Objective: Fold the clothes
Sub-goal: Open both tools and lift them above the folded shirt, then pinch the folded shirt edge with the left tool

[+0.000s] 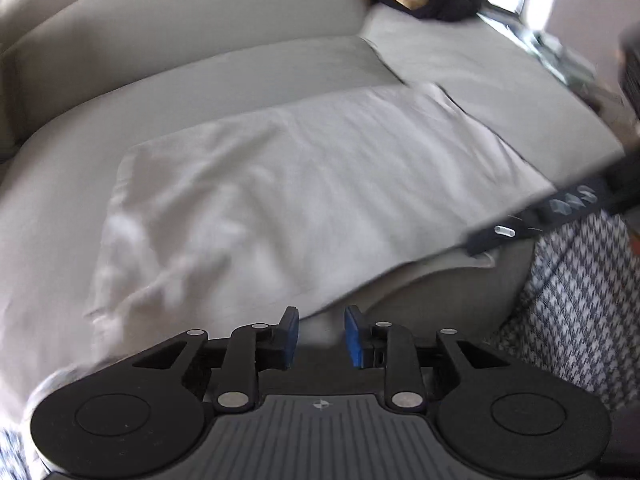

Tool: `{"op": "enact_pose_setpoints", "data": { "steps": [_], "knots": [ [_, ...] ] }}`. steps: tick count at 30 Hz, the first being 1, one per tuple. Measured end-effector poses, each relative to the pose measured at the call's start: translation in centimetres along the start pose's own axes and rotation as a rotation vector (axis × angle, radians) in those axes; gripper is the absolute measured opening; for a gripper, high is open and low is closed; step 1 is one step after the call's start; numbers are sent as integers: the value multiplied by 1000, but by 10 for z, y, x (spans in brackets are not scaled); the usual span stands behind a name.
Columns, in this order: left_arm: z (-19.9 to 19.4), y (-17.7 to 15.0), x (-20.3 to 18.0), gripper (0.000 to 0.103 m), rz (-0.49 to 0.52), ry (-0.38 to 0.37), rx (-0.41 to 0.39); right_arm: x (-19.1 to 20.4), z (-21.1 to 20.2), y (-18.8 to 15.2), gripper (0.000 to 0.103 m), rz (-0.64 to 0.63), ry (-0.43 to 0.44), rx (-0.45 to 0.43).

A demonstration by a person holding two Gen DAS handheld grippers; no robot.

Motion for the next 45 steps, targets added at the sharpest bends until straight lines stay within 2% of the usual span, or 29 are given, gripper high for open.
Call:
{"op": "enact_pose_setpoints", "data": {
  "steps": [2, 3, 4, 7, 9, 14, 18, 21, 28, 33, 38, 42, 45],
  "knots": [
    [-22, 2, 28, 30, -102, 14, -67, -6, -5, 1, 36, 43, 24, -37],
    [-32, 5, 46, 36, -165, 23, -106, -9, -7, 1, 38, 65, 35, -55],
    [-41, 8, 64, 38, -232, 37, -140, -12, -5, 3, 40, 101, 49, -63],
    [-54, 15, 112, 36, -383, 55, -201, -19, 7, 9, 41, 191, 84, -51],
    [-54, 22, 133, 34, -434, 39, -227, -21, 14, 10, 40, 220, 94, -36],
    [-32, 48, 158, 33, -426, 23, -239, -20, 13, 12, 41, 238, 103, -37],
    [-16, 62, 173, 34, -471, -3, -265, -19, 0, 12, 41, 241, 115, -94],
    [-15, 64, 186, 35, -523, -66, -304, -20, -5, 15, 42, 269, 140, -113],
    [13, 95, 218, 36, -575, -135, -330, -18, -4, 24, 47, 309, 141, -140],
    [34, 97, 244, 34, -706, -242, -264, -11, 6, 32, 50, 304, 120, -127],
    [38, 98, 246, 33, -711, -352, -256, -11, 23, 36, 52, 313, 97, -87],
    [44, 98, 248, 29, -724, -375, -236, -17, 30, 35, 53, 348, 108, -71],
    [44, 99, 252, 29, -738, -396, -274, -18, 31, 35, 54, 348, 116, -70]
  ]
}}
Point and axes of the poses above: each gripper's, at about its wrist camera, not at the fingertips, and z roughly the way its jaws point, x to its left, y to its top, the point moved 1 cm from there along z, roughly the way its jaws point, and after that the axes turned 15 degrees about -y, right-handed, at the moved point
